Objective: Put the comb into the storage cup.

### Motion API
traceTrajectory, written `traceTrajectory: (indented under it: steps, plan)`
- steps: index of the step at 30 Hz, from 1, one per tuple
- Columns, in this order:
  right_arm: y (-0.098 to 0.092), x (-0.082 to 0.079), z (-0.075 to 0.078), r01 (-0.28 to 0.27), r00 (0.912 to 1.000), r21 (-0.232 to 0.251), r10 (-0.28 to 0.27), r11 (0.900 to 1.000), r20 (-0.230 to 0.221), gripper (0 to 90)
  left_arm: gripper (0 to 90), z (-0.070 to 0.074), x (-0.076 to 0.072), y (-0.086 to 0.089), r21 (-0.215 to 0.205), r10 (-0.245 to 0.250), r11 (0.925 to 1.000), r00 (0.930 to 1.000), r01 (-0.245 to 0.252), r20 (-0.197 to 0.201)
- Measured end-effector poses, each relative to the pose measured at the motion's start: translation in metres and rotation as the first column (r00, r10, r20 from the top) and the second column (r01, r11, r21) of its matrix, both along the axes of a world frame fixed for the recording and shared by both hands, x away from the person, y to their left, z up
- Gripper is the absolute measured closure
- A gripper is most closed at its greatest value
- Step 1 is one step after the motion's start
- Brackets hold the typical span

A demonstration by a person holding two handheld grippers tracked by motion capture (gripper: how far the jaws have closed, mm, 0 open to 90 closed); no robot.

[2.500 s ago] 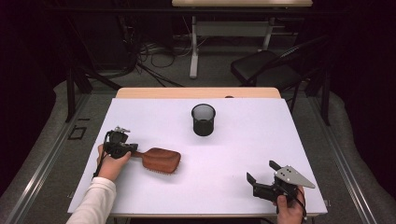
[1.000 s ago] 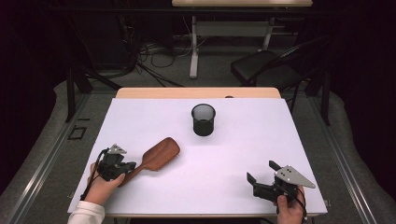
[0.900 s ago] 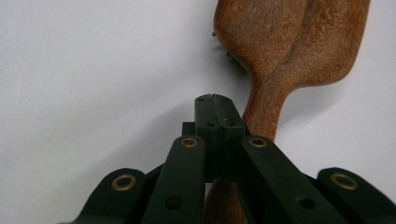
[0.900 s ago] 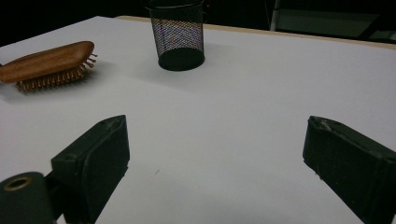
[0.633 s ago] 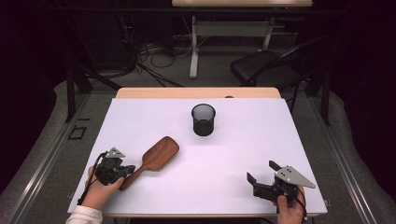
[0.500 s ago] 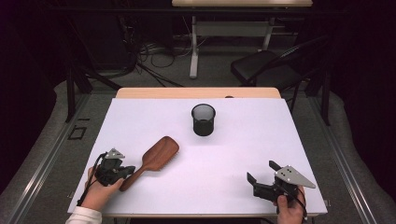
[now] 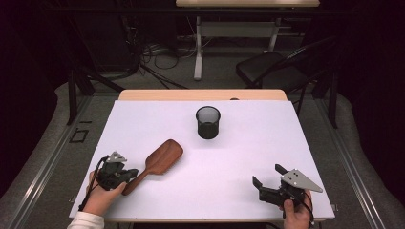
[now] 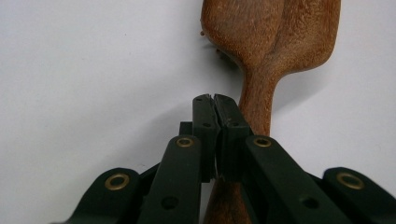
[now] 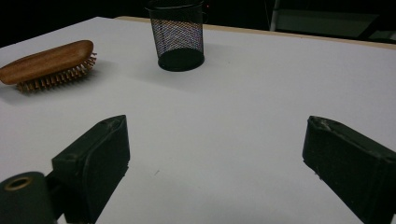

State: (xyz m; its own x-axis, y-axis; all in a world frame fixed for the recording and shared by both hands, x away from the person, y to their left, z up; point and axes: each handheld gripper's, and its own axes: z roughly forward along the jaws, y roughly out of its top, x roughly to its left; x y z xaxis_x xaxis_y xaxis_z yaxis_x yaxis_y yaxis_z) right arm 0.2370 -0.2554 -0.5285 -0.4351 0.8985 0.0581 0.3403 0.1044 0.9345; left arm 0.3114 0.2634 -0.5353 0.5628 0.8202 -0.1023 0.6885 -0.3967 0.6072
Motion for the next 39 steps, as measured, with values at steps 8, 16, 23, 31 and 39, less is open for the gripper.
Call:
traceTrajectory:
  steps: [8,16,23,31,39]
  plan:
    - [0.000,0.000,0.000,-0.002,1.0000,0.001,0.002,1.000,0.000,7.3,79.6,0.005,-0.002,0.001,-0.006,-0.003,1.0000,0.9998,0.003,0.017]
    - [0.000,0.000,0.000,-0.002,1.0000,0.001,0.002,1.000,0.000,7.3,70.8,0.009,-0.005,0.003,-0.025,0.019,0.9995,0.9987,-0.018,0.048]
    - [0.000,0.000,0.000,-0.003,1.0000,0.000,0.003,1.000,0.000,7.3,57.5,0.012,-0.005,0.005,-0.070,0.036,0.9971,0.9974,-0.032,0.063]
    - [0.000,0.000,0.000,-0.002,1.0000,0.000,0.002,1.000,0.001,7.4,48.0,0.013,-0.005,0.005,-0.063,0.044,0.9973,0.9940,-0.038,0.100]
    - [0.000,0.000,0.000,-0.004,1.0000,-0.003,0.004,1.000,-0.001,7.5,46.0,0.017,-0.007,0.005,-0.126,0.048,0.9914,0.9919,-0.033,0.118]
